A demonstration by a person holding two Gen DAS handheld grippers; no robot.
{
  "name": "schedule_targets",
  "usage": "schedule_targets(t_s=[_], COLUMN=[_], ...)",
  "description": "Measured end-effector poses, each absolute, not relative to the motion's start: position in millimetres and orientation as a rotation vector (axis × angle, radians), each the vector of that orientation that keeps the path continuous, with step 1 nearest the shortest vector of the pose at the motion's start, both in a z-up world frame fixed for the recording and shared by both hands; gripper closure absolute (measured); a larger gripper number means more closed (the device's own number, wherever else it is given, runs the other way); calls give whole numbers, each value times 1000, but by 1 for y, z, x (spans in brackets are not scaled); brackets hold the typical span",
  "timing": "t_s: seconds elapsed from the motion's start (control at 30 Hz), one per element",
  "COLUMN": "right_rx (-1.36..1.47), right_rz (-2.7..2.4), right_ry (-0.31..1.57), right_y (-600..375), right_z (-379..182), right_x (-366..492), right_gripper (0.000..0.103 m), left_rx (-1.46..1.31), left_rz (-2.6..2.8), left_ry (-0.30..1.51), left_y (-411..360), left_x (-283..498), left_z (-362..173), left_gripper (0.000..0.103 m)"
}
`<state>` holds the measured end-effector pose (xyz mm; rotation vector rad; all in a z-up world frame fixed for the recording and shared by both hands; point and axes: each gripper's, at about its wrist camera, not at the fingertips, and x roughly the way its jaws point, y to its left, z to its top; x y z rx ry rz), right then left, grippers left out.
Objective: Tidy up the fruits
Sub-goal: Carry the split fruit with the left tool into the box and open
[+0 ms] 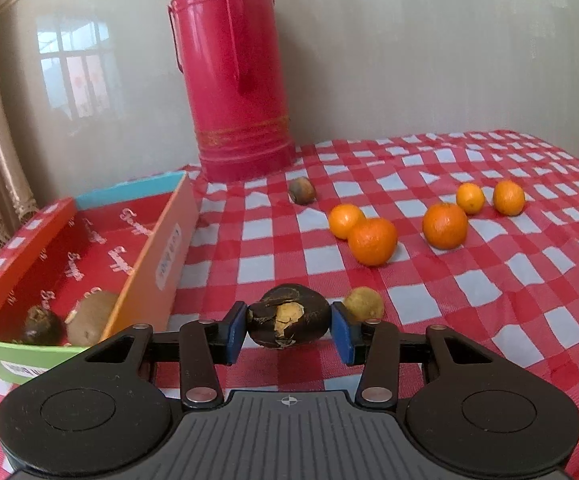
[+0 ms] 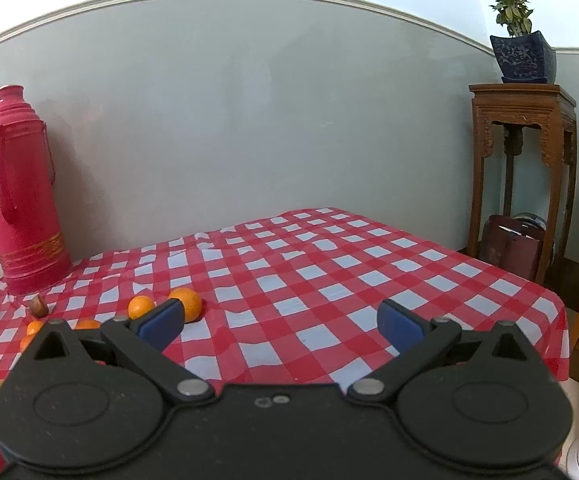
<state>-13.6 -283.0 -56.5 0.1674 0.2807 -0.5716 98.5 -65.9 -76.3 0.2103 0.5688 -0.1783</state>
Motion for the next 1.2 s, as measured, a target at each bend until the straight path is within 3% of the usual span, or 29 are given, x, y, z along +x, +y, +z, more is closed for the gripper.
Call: schedule_targets(t_s=[0.67, 1.2], right_rx=[111, 84], right_rz=[-500, -475], right_ry=[296, 306], right_y=[-251, -240], right_z=[-59, -60], right_x=[5, 9], right_gripper=[5, 5], left_rx=[174, 38], left_rz=[-10, 168], left_ry=[454, 589], left_y=[6, 80], left_x=[101, 146], left_z=[-36, -61], left_gripper=[58, 58])
